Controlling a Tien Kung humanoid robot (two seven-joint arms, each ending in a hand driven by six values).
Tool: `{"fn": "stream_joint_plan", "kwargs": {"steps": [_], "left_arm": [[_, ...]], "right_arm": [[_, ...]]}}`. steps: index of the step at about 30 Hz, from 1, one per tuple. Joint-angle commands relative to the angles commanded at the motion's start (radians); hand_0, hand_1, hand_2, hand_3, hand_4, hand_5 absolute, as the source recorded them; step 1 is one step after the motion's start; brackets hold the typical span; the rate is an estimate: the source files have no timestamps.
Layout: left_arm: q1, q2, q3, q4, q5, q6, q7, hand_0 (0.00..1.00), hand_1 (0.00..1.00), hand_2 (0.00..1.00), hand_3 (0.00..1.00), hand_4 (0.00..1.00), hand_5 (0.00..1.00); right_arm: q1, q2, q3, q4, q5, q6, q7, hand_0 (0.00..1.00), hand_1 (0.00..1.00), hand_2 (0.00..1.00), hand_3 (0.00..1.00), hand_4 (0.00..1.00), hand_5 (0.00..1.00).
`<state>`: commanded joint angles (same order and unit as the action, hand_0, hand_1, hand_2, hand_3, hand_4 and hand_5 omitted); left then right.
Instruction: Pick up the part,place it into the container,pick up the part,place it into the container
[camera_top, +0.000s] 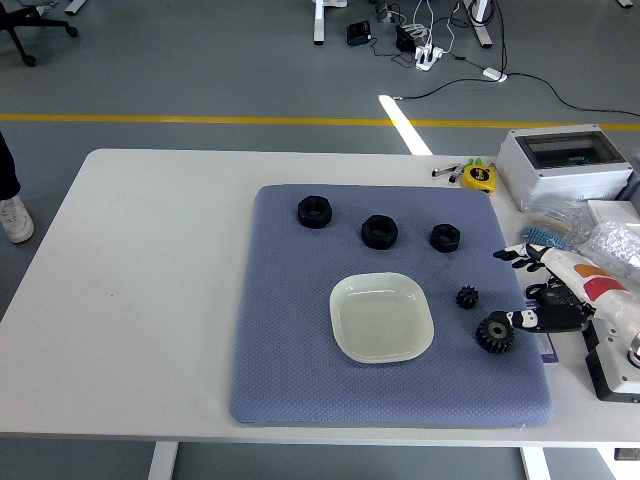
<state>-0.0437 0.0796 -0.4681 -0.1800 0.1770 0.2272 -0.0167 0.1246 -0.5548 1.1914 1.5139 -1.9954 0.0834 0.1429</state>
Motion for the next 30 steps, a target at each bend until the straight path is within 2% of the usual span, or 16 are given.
{"fn": "stream_joint_plan", "kwargs": {"steps": [2,3,9,14,15,20,21,26,27,30], "left_arm": [[0.000,0.000,0.001,0.000,-0.001,0.000,0.000,0.808,0.826,0.861,0.618,0.761,0.667],[0.001,0.000,0.002,0.000,-0.001,0.001,-0.001,0.801,0.818,0.855,0.615,0.758,0.669],[0.006,0.001,0.020,0.000,-0.009,0.007,-0.005,0.790,0.811,0.842,0.603,0.751,0.665],[0.008,0.002,0.007,0.000,0.015,0.014,-0.002,0.790,0.811,0.842,0.603,0.751,0.665],[0.008,0.002,0.004,0.000,0.022,0.016,-0.001,0.783,0.799,0.839,0.594,0.744,0.666],[0.007,0.002,0.005,0.000,0.027,0.019,-0.001,0.783,0.799,0.839,0.594,0.744,0.666],[0.007,0.002,0.004,0.000,0.029,0.019,-0.001,0.780,0.797,0.837,0.590,0.739,0.664],[0.006,0.002,0.006,0.000,0.036,0.020,0.001,0.780,0.797,0.837,0.590,0.739,0.664],[0.006,0.002,0.008,0.000,0.034,0.019,0.000,0.774,0.792,0.835,0.591,0.735,0.663],[0.005,0.002,0.007,0.000,0.042,0.019,0.002,0.774,0.792,0.835,0.591,0.735,0.663]], "right_arm": [[0.002,-0.002,-0.006,0.000,-0.026,0.002,0.000,0.674,0.705,0.763,0.788,0.998,0.390],[0.004,-0.003,-0.013,-0.001,-0.058,0.005,0.000,0.628,0.666,0.730,0.763,0.998,0.355],[0.037,-0.007,-0.080,-0.038,-0.274,0.007,0.005,0.620,0.656,0.722,0.742,0.998,0.338],[0.058,-0.003,-0.104,-0.060,-0.272,0.012,0.000,0.620,0.656,0.722,0.742,0.998,0.338],[0.065,-0.001,-0.109,-0.065,-0.265,0.014,-0.001,0.613,0.658,0.712,0.696,0.998,0.315],[0.090,0.002,-0.127,-0.079,-0.226,0.023,-0.008,0.613,0.658,0.712,0.696,0.998,0.315],[0.094,0.002,-0.131,-0.082,-0.218,0.025,-0.009,0.597,0.645,0.698,0.601,0.877,0.299],[0.108,0.002,-0.148,-0.091,-0.171,0.036,-0.022,0.597,0.645,0.698,0.601,0.877,0.299],[0.110,0.002,-0.152,-0.093,-0.161,0.038,-0.024,0.553,0.627,0.666,0.564,0.788,0.322],[0.116,0.005,-0.161,-0.100,-0.147,0.042,-0.028,0.553,0.627,0.666,0.564,0.788,0.322]]}}
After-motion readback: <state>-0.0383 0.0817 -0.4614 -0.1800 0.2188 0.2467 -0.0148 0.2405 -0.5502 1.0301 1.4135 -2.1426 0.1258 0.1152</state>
